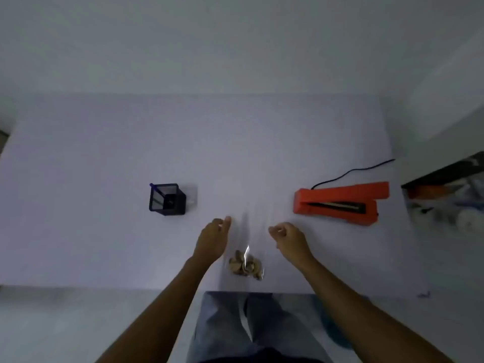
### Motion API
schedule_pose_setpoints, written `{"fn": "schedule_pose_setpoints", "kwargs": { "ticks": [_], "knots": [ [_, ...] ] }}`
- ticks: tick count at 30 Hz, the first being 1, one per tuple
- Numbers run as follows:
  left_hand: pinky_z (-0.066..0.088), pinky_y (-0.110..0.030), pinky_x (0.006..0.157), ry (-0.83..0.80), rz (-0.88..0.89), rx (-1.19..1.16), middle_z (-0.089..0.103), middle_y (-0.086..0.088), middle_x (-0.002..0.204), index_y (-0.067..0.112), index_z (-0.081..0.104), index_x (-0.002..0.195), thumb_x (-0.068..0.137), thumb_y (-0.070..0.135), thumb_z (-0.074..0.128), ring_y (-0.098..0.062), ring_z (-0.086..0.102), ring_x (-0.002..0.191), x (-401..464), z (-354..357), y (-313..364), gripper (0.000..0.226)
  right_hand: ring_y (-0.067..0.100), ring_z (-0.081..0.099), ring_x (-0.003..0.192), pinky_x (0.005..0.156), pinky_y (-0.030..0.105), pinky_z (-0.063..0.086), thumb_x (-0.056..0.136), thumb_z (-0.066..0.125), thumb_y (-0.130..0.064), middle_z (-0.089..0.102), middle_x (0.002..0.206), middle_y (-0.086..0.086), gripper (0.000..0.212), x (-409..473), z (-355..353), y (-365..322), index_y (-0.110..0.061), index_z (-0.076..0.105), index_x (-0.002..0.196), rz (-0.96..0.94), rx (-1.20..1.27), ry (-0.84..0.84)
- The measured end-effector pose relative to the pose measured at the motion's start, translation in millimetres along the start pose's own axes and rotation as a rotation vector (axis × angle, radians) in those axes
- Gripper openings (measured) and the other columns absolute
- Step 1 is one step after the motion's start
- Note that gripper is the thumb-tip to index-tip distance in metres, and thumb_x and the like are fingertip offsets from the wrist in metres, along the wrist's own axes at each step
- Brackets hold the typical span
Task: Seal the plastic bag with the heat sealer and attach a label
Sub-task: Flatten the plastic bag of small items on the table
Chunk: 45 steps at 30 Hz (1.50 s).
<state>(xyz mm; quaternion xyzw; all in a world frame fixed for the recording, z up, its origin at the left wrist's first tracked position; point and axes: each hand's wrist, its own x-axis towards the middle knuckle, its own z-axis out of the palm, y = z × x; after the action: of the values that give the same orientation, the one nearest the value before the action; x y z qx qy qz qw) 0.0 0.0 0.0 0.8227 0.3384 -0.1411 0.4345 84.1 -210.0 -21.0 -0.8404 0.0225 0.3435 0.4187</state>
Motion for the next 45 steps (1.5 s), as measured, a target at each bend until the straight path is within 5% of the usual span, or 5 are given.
{"fn": "schedule_pose_setpoints", "kwargs": {
  "ticks": [7,12,20,35,45],
  "knots": [
    [0.044,-0.026,0.082,-0.155,-0.092,0.117,0.066,-0.012,0.115,0.006,0.057,0.124,0.1,0.023,0.049,-0.025,0.062,0.103,2.2,39.4,-23.8,0.031,0.006,0.062,0.046,0.046,0.021,0.05,0.09,0.071,-0.019,0.067,0.064,0.005,0.018,-21.7,31.5,29.8,-0.001,0.07,0.091,0.112,-0.008,-0.141],
    [0.048,-0.022,0.082,-0.127,0.057,0.056,0.071,0.002,0.099,0.013,0.073,0.101,0.096,0.014,0.059,-0.012,0.063,0.087,0.1,33.7,-20.1,0.015,0.02,0.07,0.07,0.076,0.033,0.06,0.088,0.071,-0.005,0.074,0.078,0.011,0.007,-19.0,30.2,24.7,0.0,0.076,0.088,-0.034,0.007,-0.058],
    [0.053,-0.018,0.068,0.137,0.3,-0.123,0.07,0.009,0.098,0.017,0.073,0.097,0.092,0.011,0.066,-0.005,0.064,0.086,-17.5,-0.6,-33.5,0.01,-0.003,0.065,0.075,0.071,0.01,0.05,0.09,0.072,-0.013,0.071,0.08,-0.011,0.004,-29.7,26.9,2.8,-0.012,0.077,0.089,-0.23,0.067,0.078],
    [0.034,-0.028,0.11,-0.304,0.441,0.098,0.045,0.012,0.146,0.029,0.041,0.146,0.089,0.039,0.068,-0.005,0.042,0.129,16.4,-21.2,-64.5,0.063,0.011,0.064,0.102,0.086,0.003,0.046,0.089,0.069,-0.001,0.067,0.109,-0.007,0.029,-33.6,63.2,-10.6,-0.012,0.069,0.116,-0.183,0.117,0.201],
    [0.036,-0.039,0.114,-0.262,0.492,0.041,0.053,-0.002,0.143,0.022,0.049,0.14,0.1,0.028,0.051,-0.018,0.048,0.131,20.9,-6.2,-50.1,0.04,0.01,0.054,0.103,0.086,0.013,0.046,0.084,0.073,-0.001,0.056,0.118,-0.001,0.049,-18.0,62.4,-14.5,-0.017,0.06,0.129,-0.14,-0.004,0.055]
  ]
}}
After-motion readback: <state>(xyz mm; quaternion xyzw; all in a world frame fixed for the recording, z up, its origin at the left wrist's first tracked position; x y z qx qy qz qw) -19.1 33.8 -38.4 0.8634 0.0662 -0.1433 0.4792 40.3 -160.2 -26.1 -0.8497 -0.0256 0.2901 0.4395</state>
